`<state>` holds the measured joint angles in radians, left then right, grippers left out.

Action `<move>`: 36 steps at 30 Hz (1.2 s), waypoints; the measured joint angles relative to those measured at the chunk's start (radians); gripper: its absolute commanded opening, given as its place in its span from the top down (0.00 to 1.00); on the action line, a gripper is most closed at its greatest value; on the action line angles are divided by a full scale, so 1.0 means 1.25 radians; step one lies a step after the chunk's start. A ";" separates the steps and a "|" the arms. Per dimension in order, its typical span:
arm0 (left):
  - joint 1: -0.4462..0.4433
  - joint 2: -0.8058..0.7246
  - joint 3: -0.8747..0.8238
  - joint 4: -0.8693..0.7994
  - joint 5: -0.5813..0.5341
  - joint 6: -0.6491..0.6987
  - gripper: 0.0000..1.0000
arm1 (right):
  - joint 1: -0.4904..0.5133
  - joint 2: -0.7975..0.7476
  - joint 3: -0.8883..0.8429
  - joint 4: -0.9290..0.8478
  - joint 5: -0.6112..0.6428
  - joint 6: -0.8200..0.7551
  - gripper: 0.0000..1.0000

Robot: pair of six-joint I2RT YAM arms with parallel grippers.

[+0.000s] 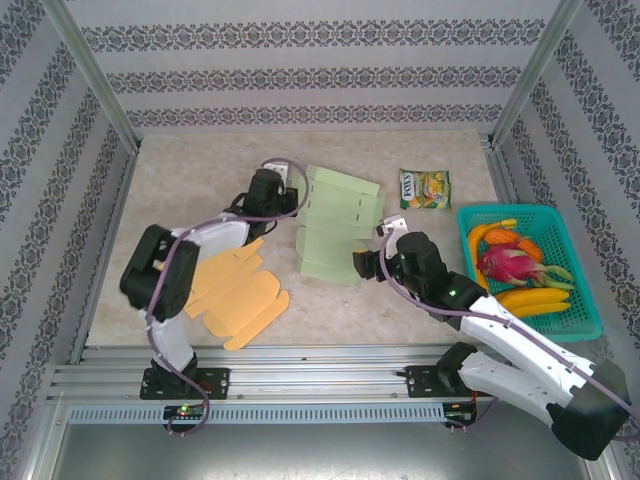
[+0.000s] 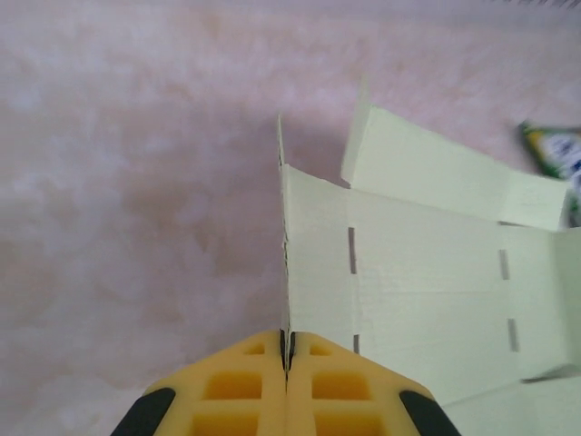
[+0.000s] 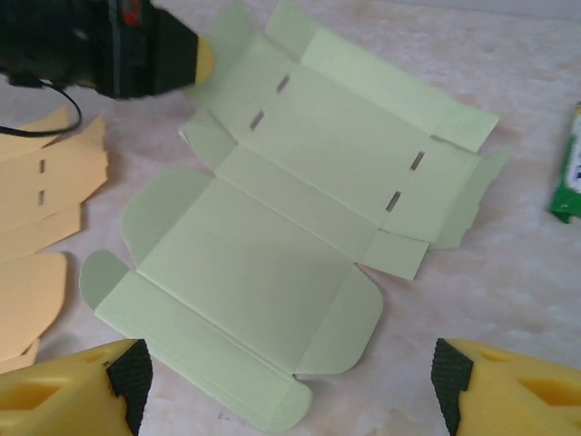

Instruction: Fold the paper box

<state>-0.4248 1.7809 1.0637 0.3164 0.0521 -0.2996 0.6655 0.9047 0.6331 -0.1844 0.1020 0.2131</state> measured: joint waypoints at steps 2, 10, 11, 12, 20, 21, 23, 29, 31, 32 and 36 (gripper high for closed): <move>0.000 -0.054 -0.069 0.090 0.000 0.013 1.00 | -0.010 0.033 0.032 -0.001 -0.029 -0.021 0.33; 0.000 -0.163 -0.254 0.281 0.028 0.063 1.00 | -0.096 0.259 0.298 -0.007 -0.238 -0.295 0.48; 0.000 -0.178 -0.278 0.300 0.032 0.070 1.00 | -0.109 0.294 0.349 -0.025 -0.269 -0.343 0.47; -0.001 -0.198 -0.305 0.316 0.038 0.076 1.00 | -0.125 0.335 0.410 -0.047 -0.306 -0.403 0.46; -0.001 -0.286 -0.406 0.431 0.085 0.141 1.00 | -0.236 0.519 0.673 -0.237 -0.491 -0.778 0.44; -0.001 -0.286 -0.413 0.446 0.089 0.150 1.00 | -0.244 0.536 0.688 -0.261 -0.494 -0.812 0.45; -0.001 -0.286 -0.428 0.471 0.100 0.168 1.00 | -0.254 0.563 0.709 -0.302 -0.496 -0.867 0.46; -0.008 -0.284 -0.461 0.543 0.136 0.237 1.00 | -0.269 0.617 0.775 -0.424 -0.489 -0.993 0.50; -0.016 -0.283 -0.466 0.563 0.143 0.259 1.00 | -0.275 0.631 0.802 -0.459 -0.482 -1.019 0.50; -0.021 -0.282 -0.467 0.573 0.145 0.269 1.00 | -0.280 0.640 0.817 -0.477 -0.480 -1.030 0.51; -0.029 -0.280 -0.469 0.586 0.147 0.295 1.00 | -0.296 0.673 0.867 -0.540 -0.470 -1.059 0.53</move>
<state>-0.4606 1.4315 0.4770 1.0492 0.2356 0.0692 0.2958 1.7454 1.7168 -0.8589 -0.4858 -1.1107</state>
